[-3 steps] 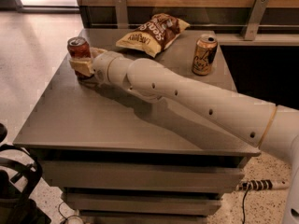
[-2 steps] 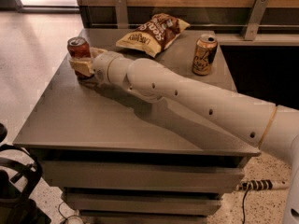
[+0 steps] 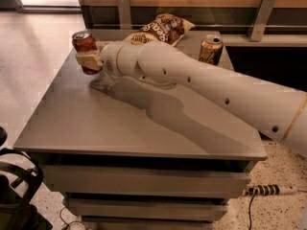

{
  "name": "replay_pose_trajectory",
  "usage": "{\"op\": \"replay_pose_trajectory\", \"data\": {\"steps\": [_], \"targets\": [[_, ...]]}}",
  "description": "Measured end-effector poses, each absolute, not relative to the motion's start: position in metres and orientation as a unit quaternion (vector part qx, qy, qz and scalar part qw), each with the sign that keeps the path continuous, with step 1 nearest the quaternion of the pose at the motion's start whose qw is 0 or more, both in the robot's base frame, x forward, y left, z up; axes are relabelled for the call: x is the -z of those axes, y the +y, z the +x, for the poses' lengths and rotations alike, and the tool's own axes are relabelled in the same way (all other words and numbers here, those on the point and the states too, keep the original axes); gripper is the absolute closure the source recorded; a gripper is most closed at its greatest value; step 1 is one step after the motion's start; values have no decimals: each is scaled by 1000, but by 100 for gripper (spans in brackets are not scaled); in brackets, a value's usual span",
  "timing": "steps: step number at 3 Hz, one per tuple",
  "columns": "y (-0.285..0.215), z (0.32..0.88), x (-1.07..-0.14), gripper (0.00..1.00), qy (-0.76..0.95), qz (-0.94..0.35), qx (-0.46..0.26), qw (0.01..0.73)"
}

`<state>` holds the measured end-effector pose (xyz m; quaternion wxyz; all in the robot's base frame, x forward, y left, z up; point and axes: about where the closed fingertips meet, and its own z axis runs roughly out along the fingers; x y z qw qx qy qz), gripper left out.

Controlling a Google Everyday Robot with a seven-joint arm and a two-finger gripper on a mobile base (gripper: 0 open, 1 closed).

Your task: Knock coke can over

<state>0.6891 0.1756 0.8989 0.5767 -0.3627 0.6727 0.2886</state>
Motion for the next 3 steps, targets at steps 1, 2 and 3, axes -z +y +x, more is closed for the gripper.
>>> {"op": "replay_pose_trajectory", "data": {"steps": [1, 2, 3], "targets": [[163, 689, -914, 100, 684, -393, -275, 550], [157, 688, -913, 100, 705, -426, -249, 509], [151, 689, -907, 100, 729, -455, -220, 461]]}}
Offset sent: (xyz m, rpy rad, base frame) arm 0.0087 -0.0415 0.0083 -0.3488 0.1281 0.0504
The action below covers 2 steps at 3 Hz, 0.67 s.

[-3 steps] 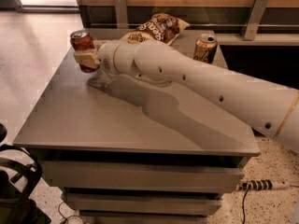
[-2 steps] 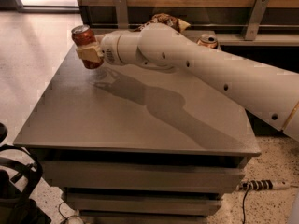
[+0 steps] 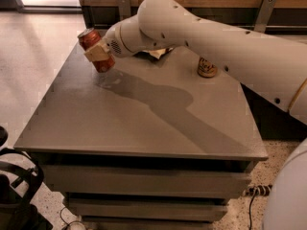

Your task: Knock coke can over

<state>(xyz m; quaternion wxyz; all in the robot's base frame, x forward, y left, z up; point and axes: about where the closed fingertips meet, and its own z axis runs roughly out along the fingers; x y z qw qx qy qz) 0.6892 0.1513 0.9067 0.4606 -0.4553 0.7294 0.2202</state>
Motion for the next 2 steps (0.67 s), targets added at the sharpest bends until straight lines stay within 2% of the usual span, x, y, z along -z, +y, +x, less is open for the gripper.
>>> {"op": "replay_pose_trajectory", "data": {"steps": [2], "targets": [[141, 677, -884, 100, 770, -502, -165, 357]]}}
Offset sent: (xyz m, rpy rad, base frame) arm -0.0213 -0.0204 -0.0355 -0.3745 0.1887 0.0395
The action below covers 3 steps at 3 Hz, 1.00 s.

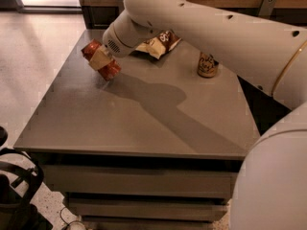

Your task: Knock coke can over

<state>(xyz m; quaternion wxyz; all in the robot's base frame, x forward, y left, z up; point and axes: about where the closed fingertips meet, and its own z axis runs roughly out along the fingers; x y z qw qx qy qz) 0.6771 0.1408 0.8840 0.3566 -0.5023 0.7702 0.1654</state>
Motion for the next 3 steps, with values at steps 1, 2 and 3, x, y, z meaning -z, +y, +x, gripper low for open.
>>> {"op": "replay_pose_trajectory", "data": {"steps": [1, 2, 3], "targets": [[138, 670, -873, 100, 782, -525, -132, 308], [143, 668, -863, 100, 783, -560, -89, 256], [157, 665, -853, 100, 771, -595, -70, 213]]}}
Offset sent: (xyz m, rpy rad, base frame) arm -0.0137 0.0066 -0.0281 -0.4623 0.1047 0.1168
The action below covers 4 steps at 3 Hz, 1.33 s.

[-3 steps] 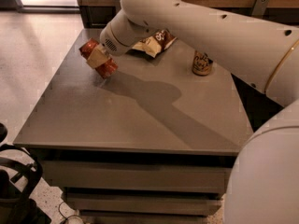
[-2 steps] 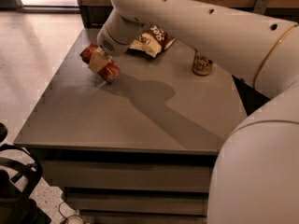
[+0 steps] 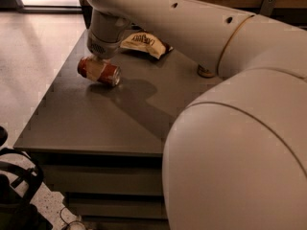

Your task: Knock coke can over

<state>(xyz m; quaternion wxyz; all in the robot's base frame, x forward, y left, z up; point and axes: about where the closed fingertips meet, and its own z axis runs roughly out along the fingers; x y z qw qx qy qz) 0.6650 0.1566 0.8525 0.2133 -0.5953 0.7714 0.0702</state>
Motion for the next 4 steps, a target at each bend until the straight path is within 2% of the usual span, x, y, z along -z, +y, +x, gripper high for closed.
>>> {"op": "replay_pose_trajectory", "data": {"steps": [2, 3, 4], "targets": [[184, 665, -833, 100, 747, -636, -79, 175], [184, 665, -834, 81, 747, -636, -79, 175], [185, 665, -832, 58, 747, -636, -80, 174]]}}
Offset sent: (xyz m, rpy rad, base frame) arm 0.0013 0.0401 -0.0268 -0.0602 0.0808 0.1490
